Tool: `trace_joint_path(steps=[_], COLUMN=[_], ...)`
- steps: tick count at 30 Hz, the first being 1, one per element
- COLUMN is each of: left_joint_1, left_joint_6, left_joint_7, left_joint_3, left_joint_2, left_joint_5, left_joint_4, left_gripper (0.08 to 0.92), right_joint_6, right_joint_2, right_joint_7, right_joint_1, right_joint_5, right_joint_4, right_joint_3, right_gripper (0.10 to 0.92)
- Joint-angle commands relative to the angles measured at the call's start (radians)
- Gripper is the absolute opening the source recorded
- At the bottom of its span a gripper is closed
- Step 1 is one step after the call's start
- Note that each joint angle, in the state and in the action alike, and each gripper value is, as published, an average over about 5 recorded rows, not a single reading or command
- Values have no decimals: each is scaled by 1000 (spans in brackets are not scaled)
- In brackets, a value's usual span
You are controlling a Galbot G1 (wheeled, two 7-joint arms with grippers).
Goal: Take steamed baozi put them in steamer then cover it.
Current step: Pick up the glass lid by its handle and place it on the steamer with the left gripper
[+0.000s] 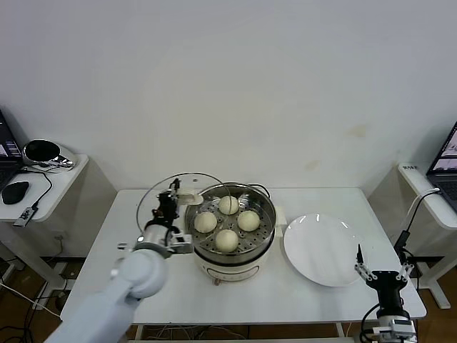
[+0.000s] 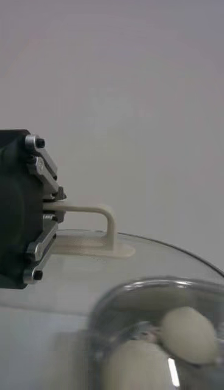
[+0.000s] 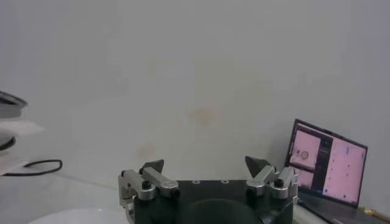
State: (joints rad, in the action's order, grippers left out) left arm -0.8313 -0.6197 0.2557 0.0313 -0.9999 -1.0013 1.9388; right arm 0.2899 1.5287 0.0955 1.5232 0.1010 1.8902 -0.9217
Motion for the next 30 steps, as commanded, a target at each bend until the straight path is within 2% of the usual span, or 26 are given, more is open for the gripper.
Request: trace_joint_path(steps=[1, 18, 30], left_joint_1=[85, 91, 83], left_joint_6=[-65, -54, -42], left_joint_7=[82, 70, 63], left_joint_3=[118, 151, 161], left_joint_2=[-152, -282, -316], left_joint_5=[-174, -221, -247], left_joint_4=[-72, -185, -210], left_gripper=[155, 155, 155], right_joint_6=[2, 7, 13], right_joint_2=[17, 15, 14], right_joint_7=[-9, -10, -10], right_joint_1=[-5, -7, -2], right_joint_5=[44, 49, 54], right_joint_4=[-5, -20, -25], right_joint_3=[12, 14, 15], right_gripper=[823, 823, 823])
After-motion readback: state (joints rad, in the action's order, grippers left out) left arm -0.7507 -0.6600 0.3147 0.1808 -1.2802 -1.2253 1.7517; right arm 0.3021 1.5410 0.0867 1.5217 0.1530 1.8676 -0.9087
